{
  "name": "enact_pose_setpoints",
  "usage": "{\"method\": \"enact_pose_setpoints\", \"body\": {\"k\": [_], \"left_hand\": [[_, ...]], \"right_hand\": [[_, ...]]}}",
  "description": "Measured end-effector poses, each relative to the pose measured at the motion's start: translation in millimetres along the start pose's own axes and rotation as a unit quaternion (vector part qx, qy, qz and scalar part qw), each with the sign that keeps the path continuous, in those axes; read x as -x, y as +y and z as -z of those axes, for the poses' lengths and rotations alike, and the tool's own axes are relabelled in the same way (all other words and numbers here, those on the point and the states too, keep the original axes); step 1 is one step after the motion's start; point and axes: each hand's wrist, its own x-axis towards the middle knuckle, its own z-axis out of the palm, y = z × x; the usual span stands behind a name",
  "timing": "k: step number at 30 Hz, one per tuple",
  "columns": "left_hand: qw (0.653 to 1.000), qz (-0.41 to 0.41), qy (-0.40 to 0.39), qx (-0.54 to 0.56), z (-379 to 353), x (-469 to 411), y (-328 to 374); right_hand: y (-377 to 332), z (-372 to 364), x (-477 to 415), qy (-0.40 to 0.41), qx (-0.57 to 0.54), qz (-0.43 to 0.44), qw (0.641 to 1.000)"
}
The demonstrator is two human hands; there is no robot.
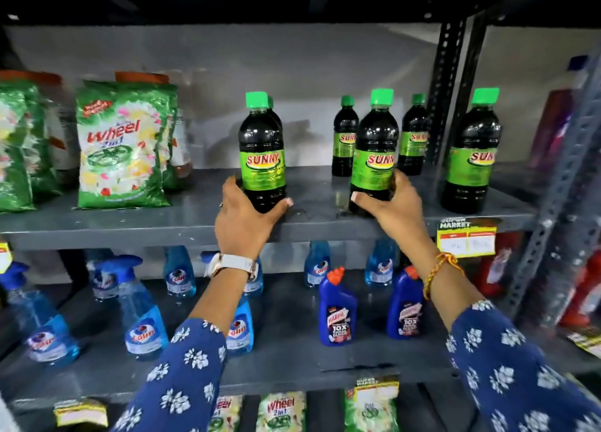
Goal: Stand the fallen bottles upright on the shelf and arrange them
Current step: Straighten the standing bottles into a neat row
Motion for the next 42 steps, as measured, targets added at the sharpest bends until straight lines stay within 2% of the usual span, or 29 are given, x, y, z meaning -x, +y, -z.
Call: {"method": "enact_pose_setpoints", "body": {"k": [12, 31, 33, 35, 37, 39, 42], "left_hand": [[0.995, -0.04, 0.018, -0.088, -8, 1, -3], [0.989, -0.1, 0.002, -0.112, -9, 4, -9], [0.992, -0.08, -0.01, -0.101, -9, 5, -7], [0.998, -0.05, 0.024, -0.031, -9, 12, -1], [0.992, -0.074, 0.1, 0.036, -12, 24, 16], [0.978, -0.139, 0.133, 0.079, -21, 39, 39], [0.976, -0.175, 0.061, 0.113, -48, 54, 78]], "right_hand": [[12, 3, 0, -0.016, 0.013, 0.049, 0.999], [17, 0, 4, 0.0, 0.022, 0.072, 0.997], [14, 1, 6, -0.018, 0.022, 0.067, 0.997], [14, 7, 9, -0.024, 0.002, 0.049, 0.998], [17, 21, 14, 0.022, -0.032, 0.043, 0.998], [21, 46, 16, 0.123, -0.039, 0.091, 0.988], [34, 95, 3, 0.263, -0.029, 0.12, 0.957]]}}
